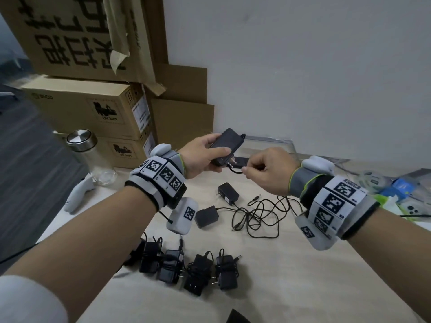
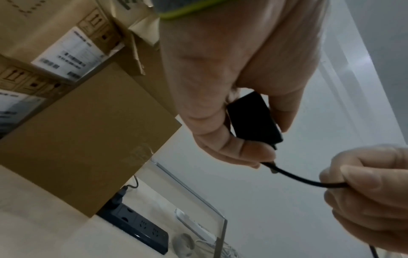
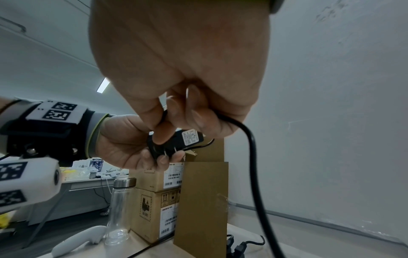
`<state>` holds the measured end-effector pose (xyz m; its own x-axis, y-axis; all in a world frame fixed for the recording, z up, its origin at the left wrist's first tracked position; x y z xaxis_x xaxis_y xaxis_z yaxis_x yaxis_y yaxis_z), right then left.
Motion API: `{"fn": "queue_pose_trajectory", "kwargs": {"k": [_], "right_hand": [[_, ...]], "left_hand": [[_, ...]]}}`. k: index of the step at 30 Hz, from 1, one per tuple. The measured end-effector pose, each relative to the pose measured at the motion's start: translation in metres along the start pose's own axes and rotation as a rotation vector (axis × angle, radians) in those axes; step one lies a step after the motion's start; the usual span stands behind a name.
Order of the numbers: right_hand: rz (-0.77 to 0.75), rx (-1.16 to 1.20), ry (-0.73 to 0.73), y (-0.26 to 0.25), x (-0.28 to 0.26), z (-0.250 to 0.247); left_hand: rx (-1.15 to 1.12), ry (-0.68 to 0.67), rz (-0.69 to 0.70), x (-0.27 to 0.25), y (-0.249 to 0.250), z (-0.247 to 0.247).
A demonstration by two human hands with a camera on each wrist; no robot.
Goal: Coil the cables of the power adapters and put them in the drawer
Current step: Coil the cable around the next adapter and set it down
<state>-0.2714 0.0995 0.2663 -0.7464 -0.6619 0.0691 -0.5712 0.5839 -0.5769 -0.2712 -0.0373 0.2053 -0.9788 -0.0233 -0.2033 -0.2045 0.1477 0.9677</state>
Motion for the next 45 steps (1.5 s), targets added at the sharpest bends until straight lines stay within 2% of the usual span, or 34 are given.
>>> {"fn": "queue_pose_trajectory", "kwargs": {"k": [5,9,15,20,33,37,41,45], "right_hand": [[-0.017,-0.002,0.038,-0.005,-0.001,-0.004],[0.012,0.015,0.045,0.002,-0.006,-0.005],[0.003,0.030,0.077,0.001,-0.009,-0.010],[0.014,0.015,0.108,-0.002,-0.013,-0.008],[0.032,0.018,0.085,-0.006,-0.014,0.002],[-0.030,0.119,0.146,-0.014,-0.011,0.000],[-0.044,0.103,0.156,-0.015,-0.002,0.001],[0.008,0.167,0.069,-0.003,0.001,0.011]], "left_hand": [[0.072,-0.038,0.032,-0.002,0.002,0.005],[0.019,-0.048,0.016,-0.005,0.003,0.007],[0.034,-0.107,0.032,-0.011,0.008,0.011],[0.058,-0.103,0.033,-0.013,0.007,0.012],[-0.007,-0.117,-0.051,-0.019,-0.010,0.007],[0.147,-0.075,-0.023,-0.017,-0.017,0.004],[0.459,-0.237,0.099,-0.024,-0.011,0.027],[0.704,-0.383,0.127,-0.034,-0.012,0.037]]}}
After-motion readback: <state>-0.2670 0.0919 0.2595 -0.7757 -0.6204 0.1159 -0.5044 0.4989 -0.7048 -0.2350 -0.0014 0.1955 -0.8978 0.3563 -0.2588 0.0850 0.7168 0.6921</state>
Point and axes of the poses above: each hand's wrist, its own x-axis towards the middle knuckle, its own z-axis out of the palm, y = z × x, the point moved 10 cm from there along x, towards the middle knuckle, and after that the axes turned 11 degrees about x, right-handed, at the moved point
